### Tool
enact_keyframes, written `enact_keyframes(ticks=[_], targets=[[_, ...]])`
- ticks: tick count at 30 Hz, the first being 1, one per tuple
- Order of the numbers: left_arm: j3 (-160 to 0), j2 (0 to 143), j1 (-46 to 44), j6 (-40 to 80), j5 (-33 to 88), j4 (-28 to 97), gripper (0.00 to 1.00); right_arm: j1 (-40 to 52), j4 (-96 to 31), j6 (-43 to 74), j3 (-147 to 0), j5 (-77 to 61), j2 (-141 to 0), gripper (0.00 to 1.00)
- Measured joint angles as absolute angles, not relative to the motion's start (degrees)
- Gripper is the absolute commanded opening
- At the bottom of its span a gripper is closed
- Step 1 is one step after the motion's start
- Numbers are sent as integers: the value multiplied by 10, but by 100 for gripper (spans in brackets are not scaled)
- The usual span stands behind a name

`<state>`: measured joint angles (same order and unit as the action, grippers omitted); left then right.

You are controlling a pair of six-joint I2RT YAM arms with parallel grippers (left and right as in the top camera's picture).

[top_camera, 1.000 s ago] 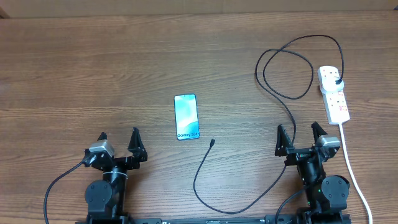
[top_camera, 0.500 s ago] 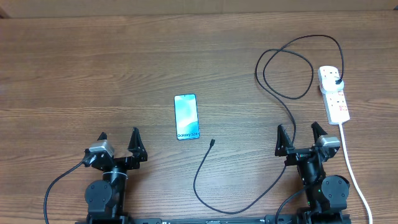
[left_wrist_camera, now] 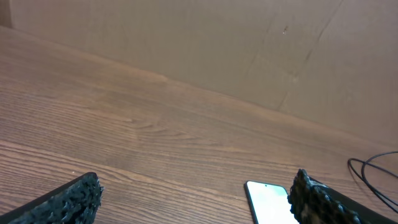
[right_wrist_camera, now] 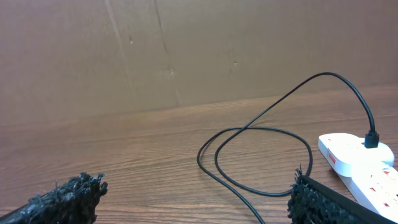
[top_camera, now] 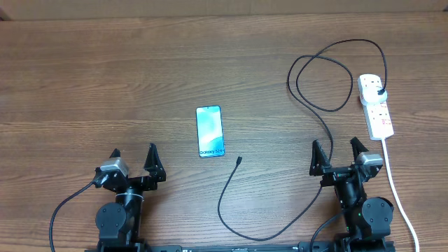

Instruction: Plug charger to phone and switch on socket

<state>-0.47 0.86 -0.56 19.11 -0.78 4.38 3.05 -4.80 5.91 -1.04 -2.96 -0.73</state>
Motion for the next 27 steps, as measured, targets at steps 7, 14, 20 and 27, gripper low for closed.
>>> enact_keyframes(ticks=[7, 14, 20, 27], targets=[[-5, 9, -6, 191, -8, 44, 99, 30, -48, 59, -10, -29, -7, 100], [-5, 9, -6, 191, -8, 44, 100, 30, -48, 59, -10, -29, -7, 100], [-5, 9, -6, 191, -8, 43, 100, 30, -48, 59, -10, -30, -7, 100], [-5, 9, -6, 191, -11, 30, 99, 30, -48, 59, -10, -30, -7, 100]])
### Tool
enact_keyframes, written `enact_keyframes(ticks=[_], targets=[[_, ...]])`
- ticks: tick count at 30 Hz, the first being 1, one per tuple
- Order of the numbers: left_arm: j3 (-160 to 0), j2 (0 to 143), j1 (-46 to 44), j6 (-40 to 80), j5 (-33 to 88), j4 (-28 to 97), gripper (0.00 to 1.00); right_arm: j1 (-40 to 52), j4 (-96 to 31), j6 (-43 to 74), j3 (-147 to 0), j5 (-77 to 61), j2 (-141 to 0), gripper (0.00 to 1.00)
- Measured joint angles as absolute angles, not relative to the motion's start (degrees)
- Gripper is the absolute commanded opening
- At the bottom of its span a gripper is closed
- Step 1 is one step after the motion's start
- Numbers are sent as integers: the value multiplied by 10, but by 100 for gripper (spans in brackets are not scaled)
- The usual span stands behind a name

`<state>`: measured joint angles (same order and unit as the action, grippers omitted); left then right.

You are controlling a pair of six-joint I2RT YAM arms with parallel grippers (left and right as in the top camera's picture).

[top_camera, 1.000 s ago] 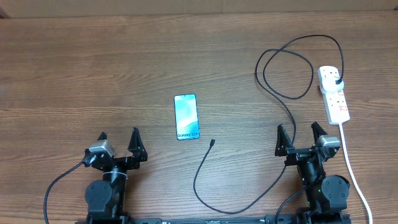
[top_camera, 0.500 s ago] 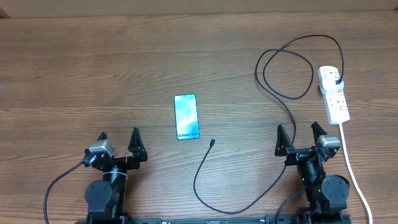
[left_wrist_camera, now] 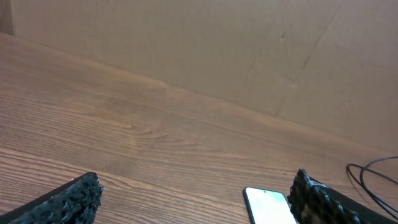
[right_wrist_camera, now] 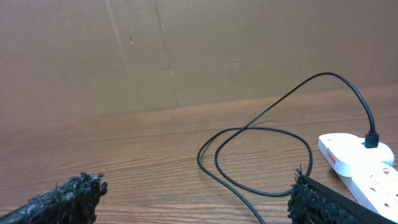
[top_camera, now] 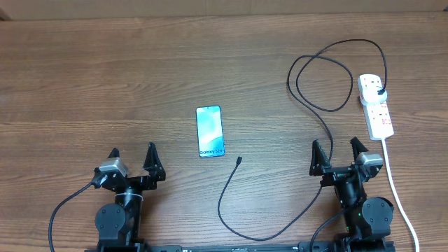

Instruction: Plug charger to phone and switch on socket

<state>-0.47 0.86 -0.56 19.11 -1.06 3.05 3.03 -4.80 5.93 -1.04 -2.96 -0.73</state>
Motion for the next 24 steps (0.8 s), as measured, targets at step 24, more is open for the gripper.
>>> enact_keyframes(ticks=[24], targets=[[-49, 8, -6, 191, 38, 135, 100, 30, -48, 59, -10, -29, -7, 100]])
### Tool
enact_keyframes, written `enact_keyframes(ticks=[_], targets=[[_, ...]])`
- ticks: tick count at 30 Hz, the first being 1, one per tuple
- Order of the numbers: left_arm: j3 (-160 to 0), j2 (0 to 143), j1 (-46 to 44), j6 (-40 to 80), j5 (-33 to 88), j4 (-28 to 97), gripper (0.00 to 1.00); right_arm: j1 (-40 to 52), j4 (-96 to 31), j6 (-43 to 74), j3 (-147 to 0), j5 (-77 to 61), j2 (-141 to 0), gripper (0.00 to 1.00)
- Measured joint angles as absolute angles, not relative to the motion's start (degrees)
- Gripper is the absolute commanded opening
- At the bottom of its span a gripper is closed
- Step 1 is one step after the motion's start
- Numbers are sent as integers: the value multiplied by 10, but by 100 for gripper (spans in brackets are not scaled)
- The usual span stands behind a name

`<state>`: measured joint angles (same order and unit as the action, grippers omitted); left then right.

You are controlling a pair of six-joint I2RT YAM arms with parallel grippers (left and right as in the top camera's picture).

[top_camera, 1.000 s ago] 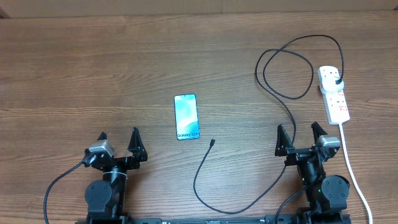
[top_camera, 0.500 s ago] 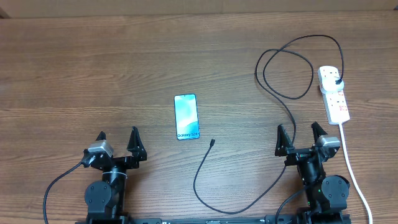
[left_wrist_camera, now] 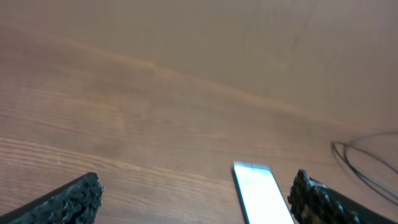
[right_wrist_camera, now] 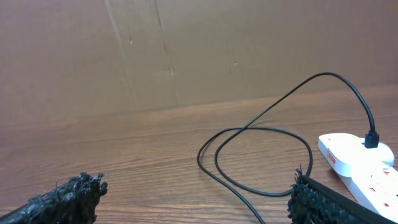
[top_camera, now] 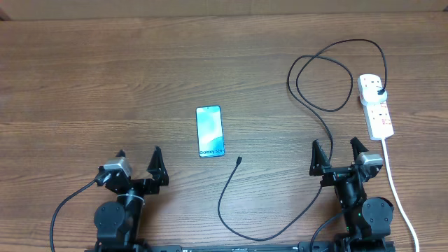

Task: Plug charger to phone and switch on socket
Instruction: 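Move the left gripper over the smartphone and lower onto it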

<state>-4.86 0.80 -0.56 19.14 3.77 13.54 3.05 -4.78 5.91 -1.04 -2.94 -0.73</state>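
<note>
A phone [top_camera: 210,131] with a lit blue screen lies flat mid-table; the left wrist view shows the phone [left_wrist_camera: 258,196] blurred between the fingers' line. A black charger cable [top_camera: 318,105] loops from the white power strip [top_camera: 375,105] at the right, and its free plug end [top_camera: 239,160] lies just right of the phone's near end. My left gripper [top_camera: 138,161] stands open at the near left, short of the phone. At the near right my right gripper [top_camera: 339,155] is open, the cable [right_wrist_camera: 261,155] and strip [right_wrist_camera: 357,158] ahead of it.
The strip's white lead [top_camera: 397,192] runs down the right side past the right arm. A brown cardboard wall [right_wrist_camera: 199,50] stands along the table's far edge. Bare wooden tabletop [top_camera: 105,84] fills the left and far parts.
My left gripper has turned slightly toward the right and dipped; its view is blurred and shows more of the phone. The right gripper, phone and cable are unchanged.
Both grippers stood open at the near edge with the phone and loose cable lying untouched. The left wrist view shifted a little at each moment, bringing the phone further into view. The right arm has held still throughout.
</note>
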Motion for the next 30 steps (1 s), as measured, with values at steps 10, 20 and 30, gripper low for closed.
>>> enact_keyframes(ticks=[10, 20, 30], targets=[[-330, 96, -6, 174, 62, 303, 100, 30, -48, 59, -10, -30, -7, 100], [-694, 397, -6, 126, 202, 550, 100, 30, -48, 59, -10, -29, -7, 100], [-833, 589, -6, 105, 411, 644, 88, 30, -48, 59, -10, -29, -7, 100]])
